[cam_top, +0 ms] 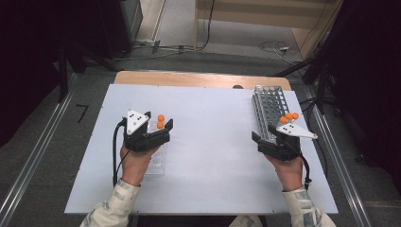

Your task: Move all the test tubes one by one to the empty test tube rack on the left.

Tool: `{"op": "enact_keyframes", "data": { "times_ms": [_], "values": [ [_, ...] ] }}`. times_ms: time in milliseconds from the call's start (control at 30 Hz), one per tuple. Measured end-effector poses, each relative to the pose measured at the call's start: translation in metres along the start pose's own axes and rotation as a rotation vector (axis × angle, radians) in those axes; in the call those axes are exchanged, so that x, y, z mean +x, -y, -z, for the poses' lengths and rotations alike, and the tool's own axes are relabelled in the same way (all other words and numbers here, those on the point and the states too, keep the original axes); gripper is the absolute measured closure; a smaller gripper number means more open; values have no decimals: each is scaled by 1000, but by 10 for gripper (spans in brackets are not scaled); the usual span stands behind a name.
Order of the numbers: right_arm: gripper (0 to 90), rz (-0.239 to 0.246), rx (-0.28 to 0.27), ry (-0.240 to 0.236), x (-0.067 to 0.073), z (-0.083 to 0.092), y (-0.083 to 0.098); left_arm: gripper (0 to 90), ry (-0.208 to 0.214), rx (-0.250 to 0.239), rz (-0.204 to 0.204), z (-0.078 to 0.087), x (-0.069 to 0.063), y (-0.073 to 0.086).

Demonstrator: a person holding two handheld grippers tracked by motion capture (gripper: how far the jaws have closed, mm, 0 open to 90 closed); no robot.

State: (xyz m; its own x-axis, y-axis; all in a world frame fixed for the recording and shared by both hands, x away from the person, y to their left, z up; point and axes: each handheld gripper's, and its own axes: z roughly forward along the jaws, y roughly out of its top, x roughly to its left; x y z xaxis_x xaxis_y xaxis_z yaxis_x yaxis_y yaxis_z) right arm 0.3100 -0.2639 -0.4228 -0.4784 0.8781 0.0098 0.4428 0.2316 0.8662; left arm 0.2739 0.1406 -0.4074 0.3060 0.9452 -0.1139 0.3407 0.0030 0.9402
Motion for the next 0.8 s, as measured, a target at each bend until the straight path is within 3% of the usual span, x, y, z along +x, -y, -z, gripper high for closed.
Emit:
{"op": "enact_keyframes", "data": {
  "times_ms": [800],
  "values": [
    [291,-41,4,100,-33,8,7,210,-5,-2,5,1,1,0]
  ]
}}
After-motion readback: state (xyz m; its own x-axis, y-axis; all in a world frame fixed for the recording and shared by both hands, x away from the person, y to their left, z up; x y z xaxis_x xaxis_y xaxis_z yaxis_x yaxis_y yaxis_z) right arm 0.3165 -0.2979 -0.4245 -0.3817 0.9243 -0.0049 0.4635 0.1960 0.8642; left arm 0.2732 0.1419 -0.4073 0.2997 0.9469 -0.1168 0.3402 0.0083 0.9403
